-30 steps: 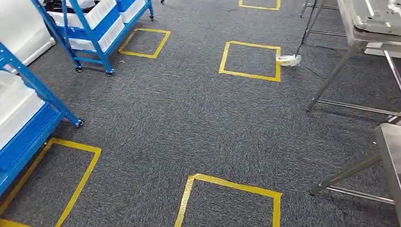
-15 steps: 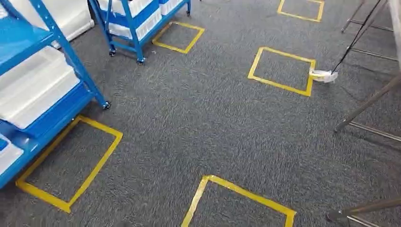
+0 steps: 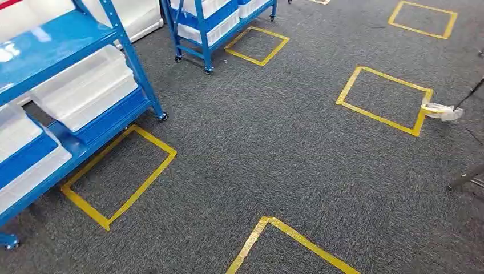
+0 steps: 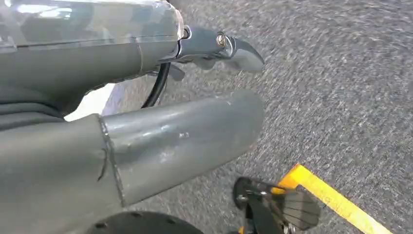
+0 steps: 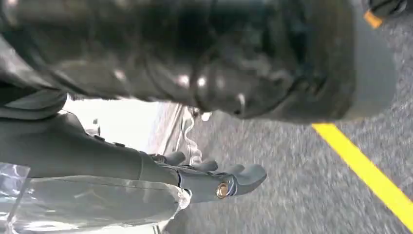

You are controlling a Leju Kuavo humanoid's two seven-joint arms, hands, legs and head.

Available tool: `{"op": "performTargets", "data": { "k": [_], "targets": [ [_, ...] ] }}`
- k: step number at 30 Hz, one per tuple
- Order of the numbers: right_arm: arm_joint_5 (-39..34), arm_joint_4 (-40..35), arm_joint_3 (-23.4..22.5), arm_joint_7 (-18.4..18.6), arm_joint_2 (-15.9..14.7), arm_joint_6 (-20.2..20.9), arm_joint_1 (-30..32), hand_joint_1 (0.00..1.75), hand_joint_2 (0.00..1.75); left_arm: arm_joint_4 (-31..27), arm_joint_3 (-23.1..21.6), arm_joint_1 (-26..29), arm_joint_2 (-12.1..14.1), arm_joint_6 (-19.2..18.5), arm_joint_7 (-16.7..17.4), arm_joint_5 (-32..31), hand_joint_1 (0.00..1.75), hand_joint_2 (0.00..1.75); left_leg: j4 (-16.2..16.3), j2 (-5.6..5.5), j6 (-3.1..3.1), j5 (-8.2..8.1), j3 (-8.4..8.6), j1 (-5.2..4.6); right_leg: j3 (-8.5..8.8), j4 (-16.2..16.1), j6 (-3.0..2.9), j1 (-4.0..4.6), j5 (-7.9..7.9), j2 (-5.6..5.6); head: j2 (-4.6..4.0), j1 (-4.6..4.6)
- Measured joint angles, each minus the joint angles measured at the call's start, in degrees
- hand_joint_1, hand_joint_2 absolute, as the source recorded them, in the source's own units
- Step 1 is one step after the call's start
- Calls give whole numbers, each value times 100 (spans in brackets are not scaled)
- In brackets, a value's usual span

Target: Take the parts from the cabinet and place them on the table.

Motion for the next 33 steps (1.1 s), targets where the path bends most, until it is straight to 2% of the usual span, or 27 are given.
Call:
{"op": "performTargets", "data": {
  "k": [1, 2, 3, 4, 5, 6, 7, 8, 11, 12, 13, 14, 16, 17, 18, 19, 21, 22, 23, 24, 27, 28, 29, 30, 31, 32, 33],
  "targets": [
    [0, 2, 0, 0, 0, 0, 9, 0, 0, 2, 2, -4, 0, 0, 0, 0, 0, 0, 457, 21, -19, -182, -212, 14, 0, 1, -13, 16, -9, -106, 0, 4],
    [0, 2, 0, 0, -2, 2, 7, 0, 0, 2, 7, 3, 0, 0, 0, 0, 0, 0, 711, 33, -35, -223, -325, 25, 2, 3, -18, 27, -14, -195, 0, 2],
    [2, 2, 0, 0, -2, 2, 3, 0, 0, 2, 11, 16, 0, 0, -2, 2, 0, 0, 650, 46, -42, -120, -284, 32, 10, 3, -17, 32, -21, -275, 0, 2],
    [20, 2, 0, 20, 0, 26, -7, 0, 0, 2, 15, 26, 0, 11, -22, 4, 0, 0, 318, 63, -39, 92, -107, 33, 23, 4, -10, 34, -31, -351, 0, 0],
    [24, 2, 0, 39, 0, 39, -12, 0, 0, 2, 20, 27, 0, 20, -35, 2, 0, 0, -144, 105, -26, 321, 148, 31, 43, 4, 0, 34, -45, -413, 0, 2],
    [22, 2, 0, 74, 4, 50, -16, 0, 0, 2, 22, 19, 0, 31, -33, -11, 0, 0, -718, 278, 5, 557, 466, 19, 75, 4, 18, 37, -65, -481, 0, 0],
    [11, 2, 0, 90, 11, 59, -9, 0, 0, 2, 22, 4, 0, 35, 5, -59, 0, 0, -1071, 565, 40, 563, 639, -9, 100, 4, 41, 51, -83, -535, 0, 2],
    [-2, 2, -2, 94, 15, 66, -4, 0, 0, 2, 22, -19, 2, 35, 70, -88, 0, 0, -1108, 547, 103, 561, 665, -62, 107, 19, 86, 82, -110, -603, 0, 4],
    [-48, 0, -24, 79, 28, 65, -56, 0, 0, 2, 13, 11, 22, 31, 400, -227, 0, 0, -1118, 361, 185, 571, 608, -84, 169, -21, 149, 75, -108, -738, 0, 5],
    [-39, -11, -24, 72, 37, 74, -62, 0, 0, 2, 9, 27, 31, 31, 422, -258, 0, 0, -1216, 285, 256, 631, 708, -3, 188, 2, 208, 65, -159, -643, 0, 7],
    [-24, -11, -24, 72, 35, 77, -53, 0, 0, 2, 9, 30, 39, 35, 411, -273, 0, 0, -1247, 229, 270, 650, 715, -15, 148, 133, 230, 41, -264, -290, 0, 18],
    [-24, -11, -31, 57, 35, 74, -44, 0, 0, 2, 9, 13, 48, 33, 369, -273, 0, 0, -1246, 178, 308, 668, 699, -10, -8, 439, 239, 30, -462, -97, 0, 20],
    [-24, -9, -66, 44, 46, 83, -13, 0, 0, 2, 7, -17, 50, 17, 201, -278, 0, 0, -1243, 43, 334, 675, 679, -14, -439, 1297, 262, 27, -852, 11, 0, 22],
    [-17, -7, -74, 42, 59, 92, -11, 0, 0, 0, 7, -16, 52, 17, 67, -269, 0, 0, -1235, -65, 334, 675, 678, -15, -662, 1709, 276, 26, -943, 23, 0, 20],
    [-2, -7, -77, 42, 63, 92, -10, 0, 0, 2, 9, -15, 55, 24, 44, -260, 0, 0, -1228, -142, 333, 674, 682, -14, -714, 1765, 284, 20, -863, 24, 0, 20],
    [0, -7, -83, 53, 63, 85, -10, 0, 0, 2, 9, -16, 55, 39, 99, -251, 0, 0, -1219, -232, 329, 670, 693, -8, -646, 1569, 291, 0, -660, 27, 0, 22],
    [4, -7, -109, 85, 63, 81, -11, 0, 0, 2, 11, -15, 52, 85, 214, -251, 0, 0, -1163, -407, 288, 643, 695, 17, -286, 715, 306, -46, -138, 99, 0, 22],
    [13, -7, -120, 96, 61, 83, -5, 0, 0, 2, 11, -10, 41, 124, 260, -254, 0, 0, -1107, -491, 241, 611, 679, 34, -82, 214, 318, -83, 31, 290, 0, 22],
    [20, 2, -122, 103, 63, 87, 20, 0, 0, 2, 11, -4, 44, 140, 273, -254, 0, 0, -1083, -533, 202, 595, 622, 24, -61, 206, 329, -108, -103, 639, 0, 24],
    [22, 9, -125, 114, 63, 94, 15, 0, 0, 2, 11, -14, 39, 149, 288, -254, 0, 0, -1016, -602, 166, 587, 578, 15, -88, 172, 293, -83, -61, 642, 0, 35],
    [42, 7, -125, 164, 66, 96, -9, 0, 0, 2, 11, 24, 33, 173, 278, -251, 0, 0, -1082, -805, 42, 654, 509, 58, -82, 166, 170, -54, -39, 404, 0, 40],
    [46, 9, -125, 173, 85, 96, 2, 0, 0, 2, 11, 29, 33, 173, 260, -251, 0, 0, -1056, -790, 27, 630, 510, 67, -64, 120, 117, -88, -17, 297, 0, 35],
    [46, 7, -129, 188, 74, 83, 9, 0, 0, 2, 11, 38, 24, 181, 247, -249, 0, 0, -892, -395, 16, 517, 448, 16, -49, 99, 84, -69, -15, 230, 0, 24],
    [48, 7, -131, 184, 70, 76, 20, 0, 0, 2, 13, 32, 20, 186, 247, -245, 0, 0, -528, -125, -4, 290, 273, 26, -54, 94, 36, -52, -13, 140, 0, 2],
    [48, 7, -131, 175, 70, 72, 33, 0, 0, 2, 13, 19, 20, 188, 247, -247, 0, 0, -64, 1, -20, 55, 49, 32, -61, 95, 25, -21, -15, 43, 0, 5],
    [48, 9, -133, 160, 70, 70, 44, 0, 0, 2, 11, 7, 15, 190, 243, -247, 0, 0, 368, 39, -25, -129, -155, 37, -64, 96, 16, -2, -21, -59, 0, 6],
    [52, 9, -138, 144, 70, 66, 49, 0, 0, 2, 11, 7, 11, 192, 223, -247, 0, 0, 676, 50, -24, -207, -296, 36, -64, 98, 6, 14, -28, -154, 0, 7]
  ]
}}
